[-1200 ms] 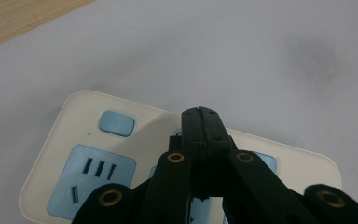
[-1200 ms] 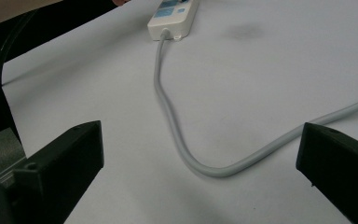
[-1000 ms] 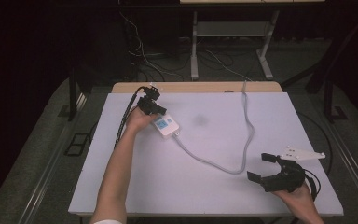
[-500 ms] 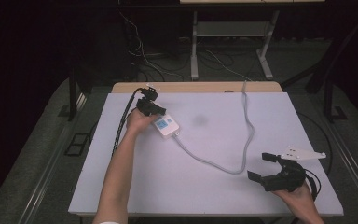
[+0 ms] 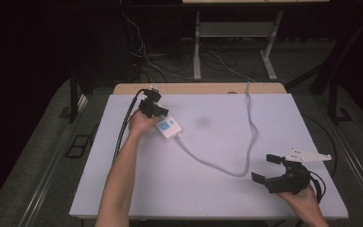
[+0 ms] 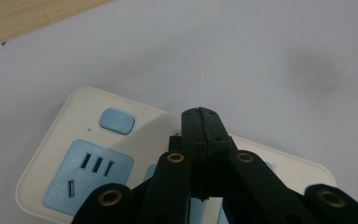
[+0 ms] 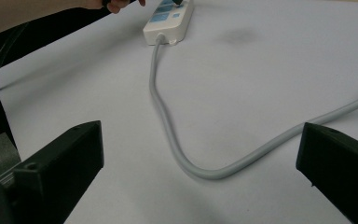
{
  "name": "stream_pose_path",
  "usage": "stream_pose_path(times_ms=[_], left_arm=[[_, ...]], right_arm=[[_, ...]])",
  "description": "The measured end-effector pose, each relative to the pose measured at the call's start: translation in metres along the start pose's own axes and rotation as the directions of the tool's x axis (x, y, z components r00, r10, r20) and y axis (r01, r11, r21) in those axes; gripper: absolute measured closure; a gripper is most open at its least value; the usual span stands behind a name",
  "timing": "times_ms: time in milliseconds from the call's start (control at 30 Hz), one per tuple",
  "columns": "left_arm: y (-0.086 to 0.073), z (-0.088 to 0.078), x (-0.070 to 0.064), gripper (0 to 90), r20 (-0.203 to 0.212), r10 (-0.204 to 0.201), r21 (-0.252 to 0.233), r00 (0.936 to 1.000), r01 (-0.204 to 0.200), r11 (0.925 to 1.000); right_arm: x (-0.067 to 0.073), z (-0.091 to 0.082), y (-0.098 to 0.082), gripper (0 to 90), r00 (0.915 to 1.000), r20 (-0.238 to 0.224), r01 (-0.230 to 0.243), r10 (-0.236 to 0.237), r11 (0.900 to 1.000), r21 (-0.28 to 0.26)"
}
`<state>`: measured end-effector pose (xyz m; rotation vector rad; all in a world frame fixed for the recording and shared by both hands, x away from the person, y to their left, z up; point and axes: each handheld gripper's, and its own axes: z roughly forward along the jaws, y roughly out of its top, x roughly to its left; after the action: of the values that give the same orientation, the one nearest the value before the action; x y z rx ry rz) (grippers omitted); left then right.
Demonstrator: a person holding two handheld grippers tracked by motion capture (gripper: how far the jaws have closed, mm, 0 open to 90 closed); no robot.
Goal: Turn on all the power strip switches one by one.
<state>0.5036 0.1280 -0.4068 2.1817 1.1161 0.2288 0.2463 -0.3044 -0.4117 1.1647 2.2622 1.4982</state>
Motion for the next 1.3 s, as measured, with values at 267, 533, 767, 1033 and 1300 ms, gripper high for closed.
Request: stream_pose_path(times_ms=[267,533,767,1033,1300], left_arm=[[0.004,-0.011,0.004,89.4,-0.011,-0.001,-0.042,0.9999,0.001,0.9991],[0.006,-0.022,0.018,89.4,-0.041,-0.017,-0.07,0.999,0.014,0.9974],[0.005,-0.022,0.029,89.4,-0.067,-0.059,-0.108,0.996,0.052,0.9928],[0.003,-0.013,0.03,89.4,-0.077,-0.072,-0.12,0.9945,0.062,0.9909],[0.001,-0.001,0.03,89.4,-0.087,-0.082,-0.108,0.9929,0.072,0.9916]], right_arm=[[0.0,0.001,-0.001,0.6,1.0,0.007,0.0,0.0,1.0,0.007],[-0.001,0.001,-0.002,0.6,0.9999,0.013,-0.004,0.004,1.0,0.006],[-0.001,0.002,-0.002,0.6,0.9999,0.016,-0.005,0.005,1.0,0.014],[-0.001,0.002,-0.003,0.6,0.9998,0.016,-0.008,0.008,1.0,0.012],[-0.002,0.002,-0.003,0.6,0.9999,0.013,-0.006,0.006,1.0,0.011]])
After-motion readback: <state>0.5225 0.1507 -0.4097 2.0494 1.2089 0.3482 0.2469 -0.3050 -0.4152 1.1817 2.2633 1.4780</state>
